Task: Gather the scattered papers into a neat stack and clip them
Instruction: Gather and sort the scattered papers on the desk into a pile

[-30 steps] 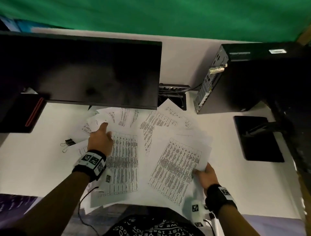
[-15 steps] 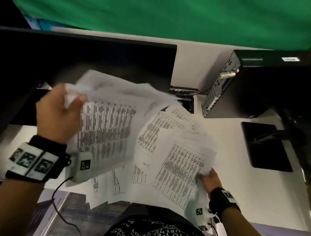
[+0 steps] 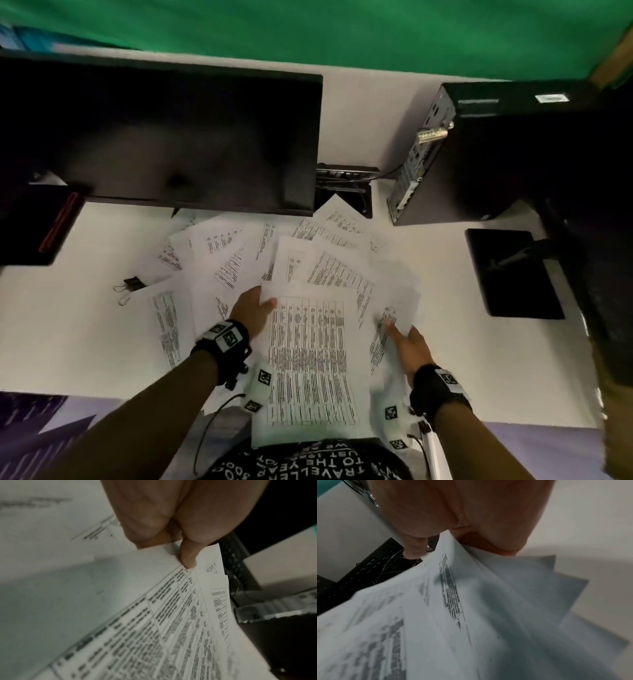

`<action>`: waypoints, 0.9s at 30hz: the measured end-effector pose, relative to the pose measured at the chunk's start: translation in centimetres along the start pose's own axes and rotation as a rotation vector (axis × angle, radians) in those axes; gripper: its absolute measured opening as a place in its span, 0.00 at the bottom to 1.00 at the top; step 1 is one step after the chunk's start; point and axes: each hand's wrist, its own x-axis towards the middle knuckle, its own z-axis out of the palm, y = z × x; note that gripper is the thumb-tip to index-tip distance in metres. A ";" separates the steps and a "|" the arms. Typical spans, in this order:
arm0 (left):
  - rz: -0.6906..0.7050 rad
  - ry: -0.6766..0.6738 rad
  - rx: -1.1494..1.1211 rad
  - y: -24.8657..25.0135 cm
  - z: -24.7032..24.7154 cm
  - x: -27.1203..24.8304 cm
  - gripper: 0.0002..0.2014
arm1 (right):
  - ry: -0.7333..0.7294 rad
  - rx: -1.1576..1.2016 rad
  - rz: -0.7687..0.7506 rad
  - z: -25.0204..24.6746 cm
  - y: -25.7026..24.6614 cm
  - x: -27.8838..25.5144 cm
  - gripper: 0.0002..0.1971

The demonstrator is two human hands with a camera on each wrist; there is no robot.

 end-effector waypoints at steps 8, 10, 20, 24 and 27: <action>0.048 0.054 0.263 1.9 1.2 -0.9 0.18 | 0.045 -0.201 -0.010 0.1 -0.1 0.3 0.18; 0.072 0.158 0.336 3.6 -1.4 -1.7 0.21 | 0.018 -0.239 -0.011 0.0 -0.2 0.2 0.18; 0.532 0.533 0.151 14.0 -13.0 -6.5 0.05 | -0.063 -0.208 -0.066 -0.3 -0.5 -0.2 0.19; 0.355 0.509 0.052 11.5 -10.6 -2.9 0.14 | -0.036 -0.169 -0.065 -0.5 -0.3 -0.4 0.16; 0.156 0.398 0.146 8.7 -6.2 -0.8 0.24 | -0.015 -0.088 -0.038 -0.8 0.2 -0.5 0.18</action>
